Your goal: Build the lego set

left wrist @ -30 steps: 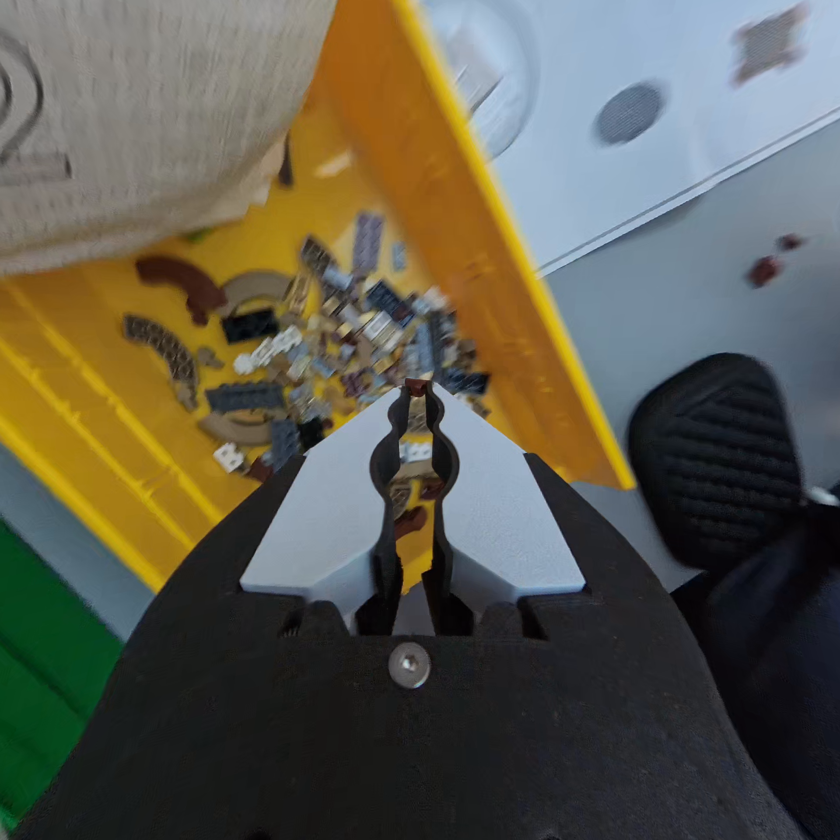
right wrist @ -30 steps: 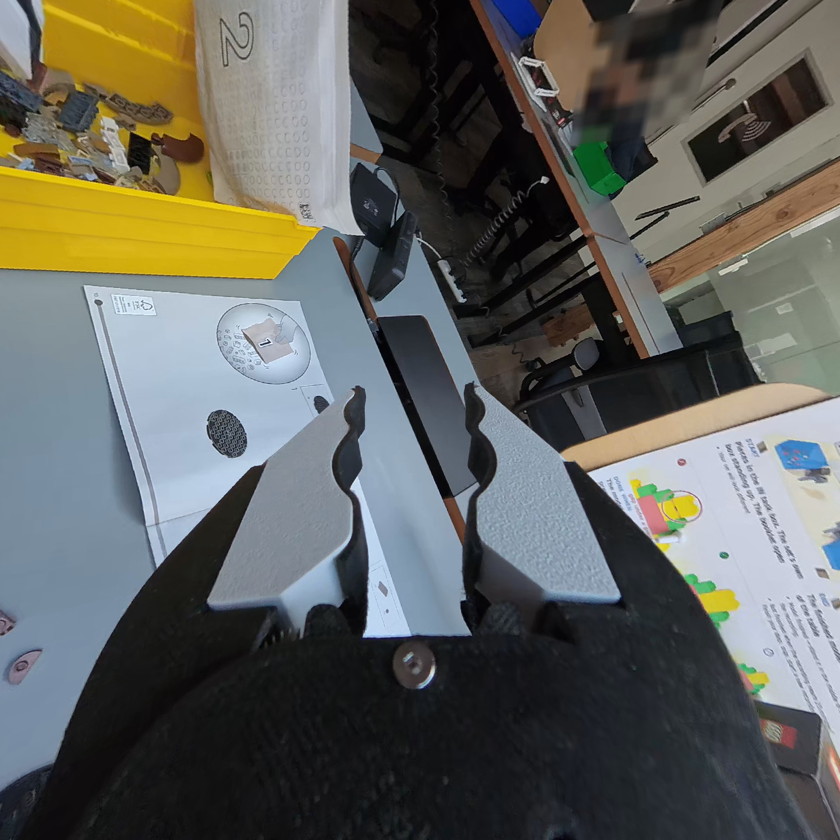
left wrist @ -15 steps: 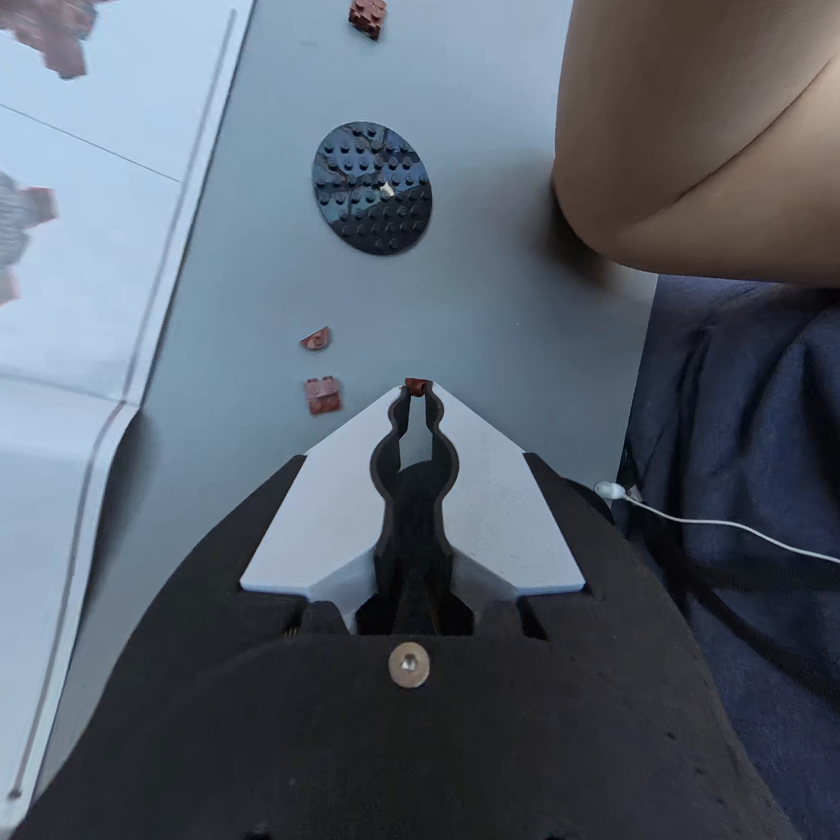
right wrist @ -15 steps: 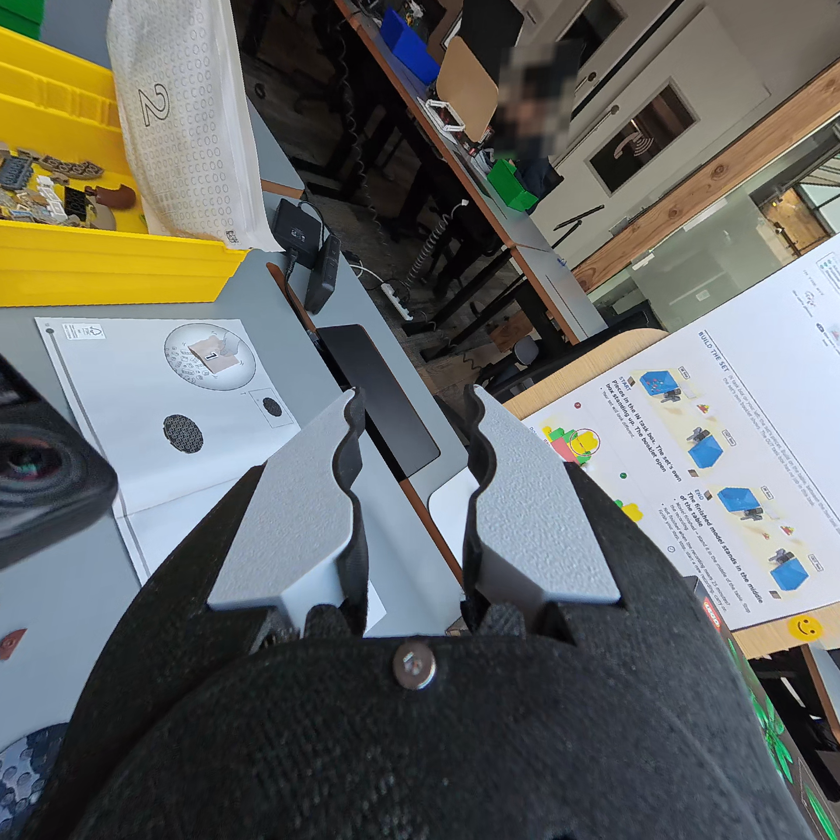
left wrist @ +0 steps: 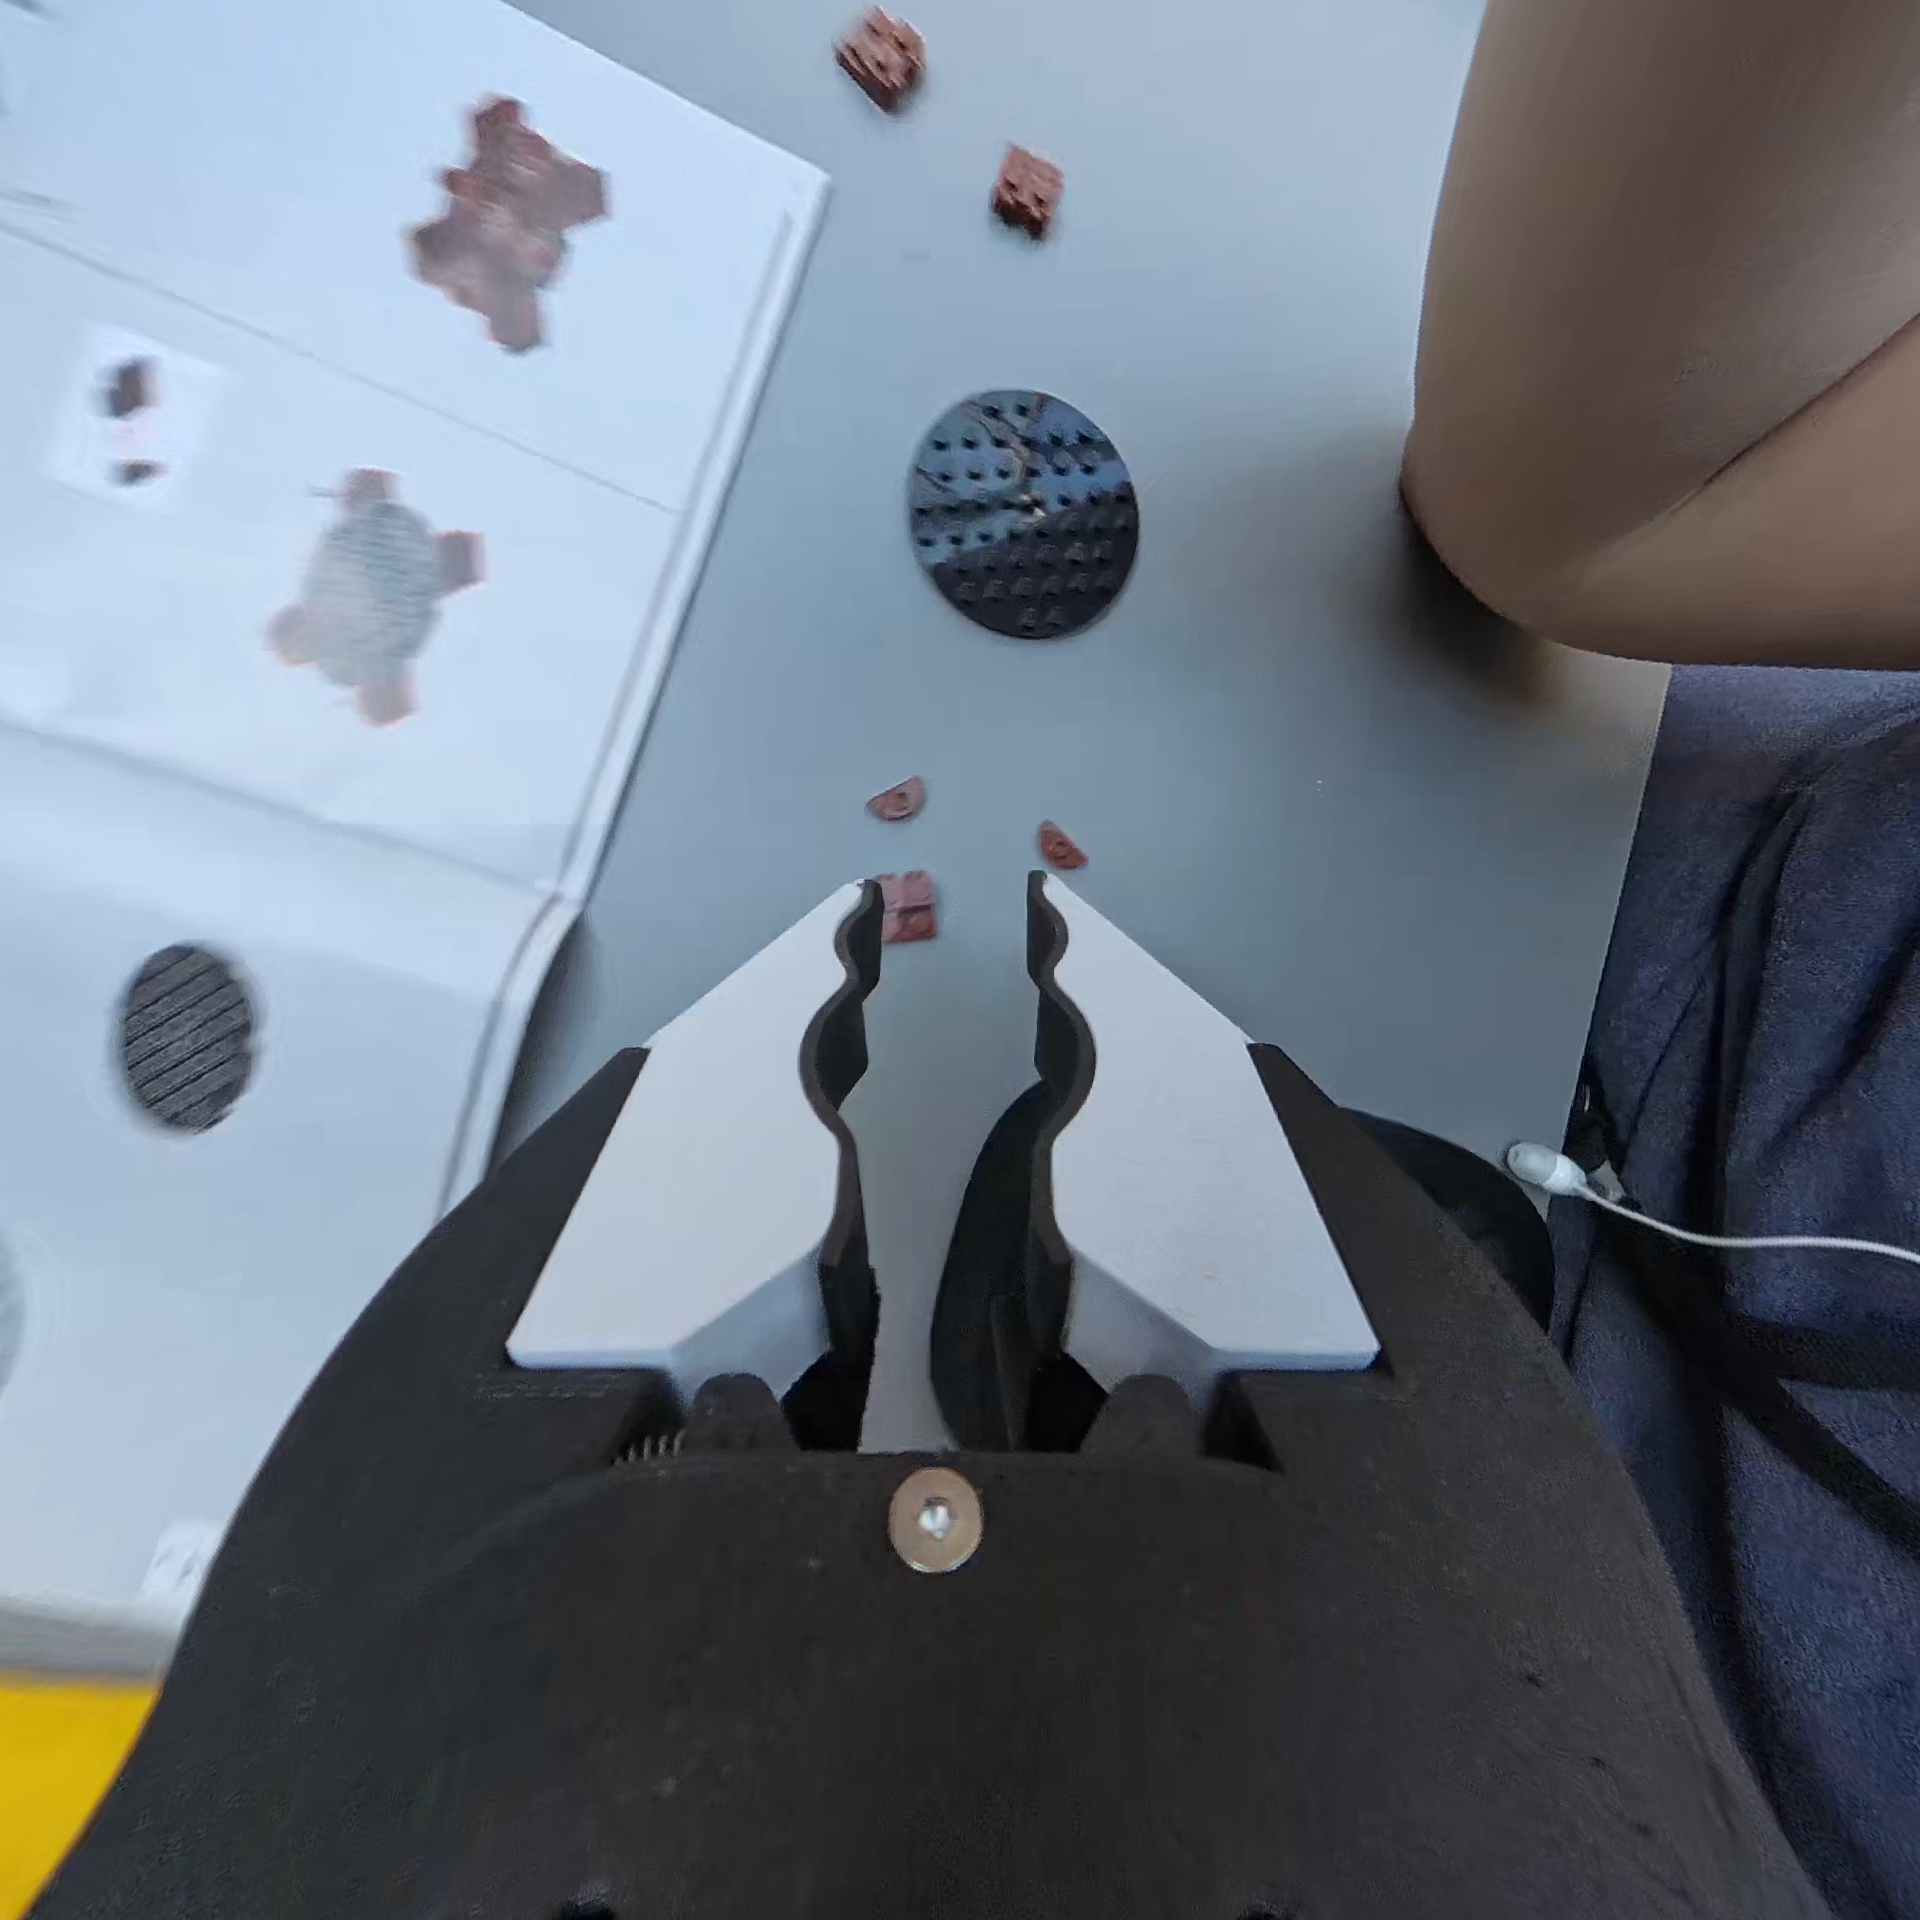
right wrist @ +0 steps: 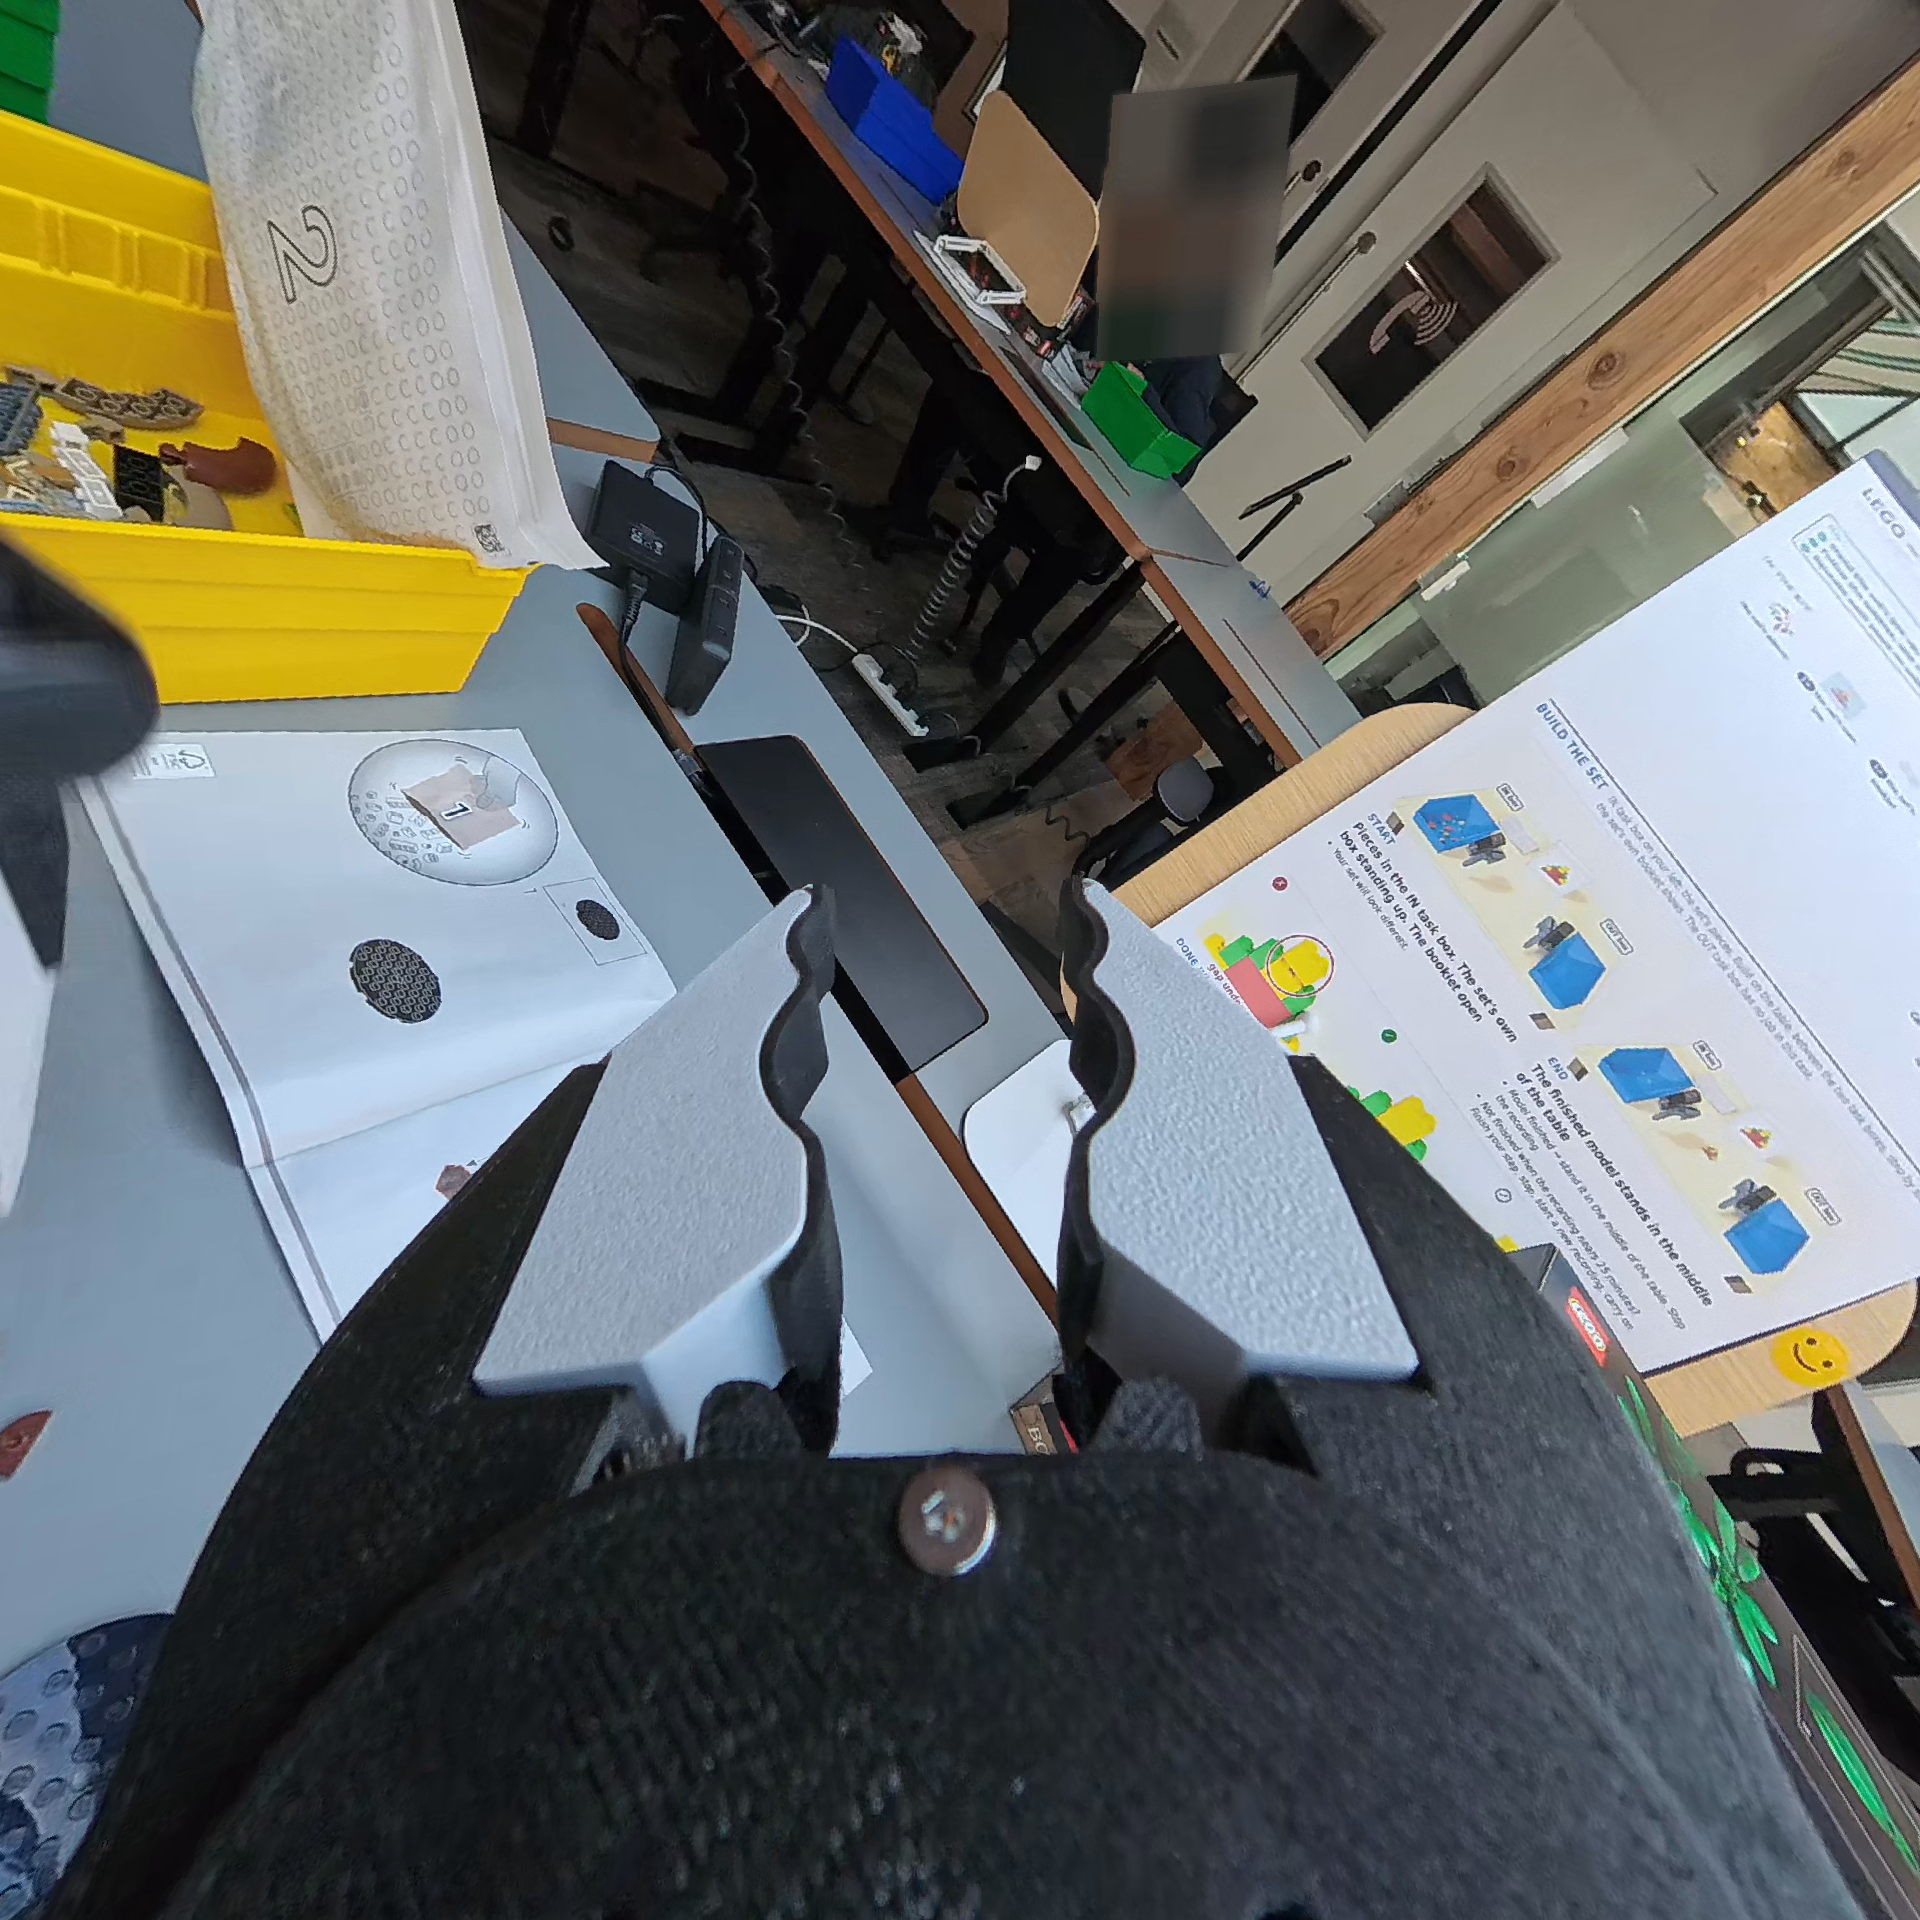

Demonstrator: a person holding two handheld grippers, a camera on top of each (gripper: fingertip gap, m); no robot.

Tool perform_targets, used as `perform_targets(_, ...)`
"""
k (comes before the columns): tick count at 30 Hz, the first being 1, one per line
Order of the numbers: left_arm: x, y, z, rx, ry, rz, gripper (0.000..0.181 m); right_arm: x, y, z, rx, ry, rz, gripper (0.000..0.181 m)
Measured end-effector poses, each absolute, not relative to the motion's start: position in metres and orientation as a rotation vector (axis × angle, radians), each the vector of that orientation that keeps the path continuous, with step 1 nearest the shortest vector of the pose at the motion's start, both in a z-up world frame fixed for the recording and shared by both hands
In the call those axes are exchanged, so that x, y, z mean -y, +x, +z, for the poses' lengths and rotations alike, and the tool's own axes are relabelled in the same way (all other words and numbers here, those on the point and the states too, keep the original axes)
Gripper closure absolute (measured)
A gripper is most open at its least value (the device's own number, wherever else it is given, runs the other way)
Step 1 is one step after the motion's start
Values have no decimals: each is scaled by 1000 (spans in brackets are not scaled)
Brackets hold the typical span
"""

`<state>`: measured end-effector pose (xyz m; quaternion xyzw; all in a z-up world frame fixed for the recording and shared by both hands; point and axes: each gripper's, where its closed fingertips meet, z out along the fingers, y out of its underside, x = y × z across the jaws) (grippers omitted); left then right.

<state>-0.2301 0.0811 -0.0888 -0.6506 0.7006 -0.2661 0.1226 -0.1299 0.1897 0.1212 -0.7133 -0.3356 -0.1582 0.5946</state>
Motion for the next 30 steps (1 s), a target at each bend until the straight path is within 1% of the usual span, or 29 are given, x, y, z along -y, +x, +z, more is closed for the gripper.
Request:
perform_targets(1, -102, -245, -67, -1963, -1896, -727, 153, -189, -130, 122, 778, -1652, -364, 137)
perform_targets(3, -151, -293, -25, -1775, -1919, -592, 150, -189, -132, 123, 780, -1643, -358, 137)
perform_targets(5, -199, -361, -4, -1531, -2049, -452, 140, -190, -136, 124, 789, -1633, -344, 137)
perform_targets(8, -235, -456, -23, -1282, -2361, -331, 143, -195, -146, 124, 804, -1616, -303, 137)
perform_targets(11, -241, -503, -65, -1279, -2606, -290, 145, -203, -160, 117, 838, -1620, -264, 137)
perform_targets(13, -247, -512, -86, -1322, -2686, -263, 152, -209, -164, 109, 859, -1642, -287, 137)
perform_targets(19, -251, -498, -116, -1609, -2649, -263, 155, -221, -176, 91, 920, -1690, -309, 137)
perform_targets(20, -252, -499, -120, -1661, -2628, -235, 154, -222, -178, 89, 926, -1695, -307, 137)
perform_targets(23, -264, -502, -126, -1751, -2520, -126, 142, -226, -180, 84, 937, -1708, -314, 137)
perform_targets(26, -254, -505, -134, -1854, -2506, -155, 145, -227, -182, 80, 949, -1716, -314, 137)
perform_targets(29, -256, -511, -140, -1910, -2469, -57, 149, -227, -182, 79, 958, -1719, -316, 137)
perform_targets(30, -257, -513, -141, -1915, -2477, -43, 154, -227, -182, 78, 960, -1718, -315, 137)
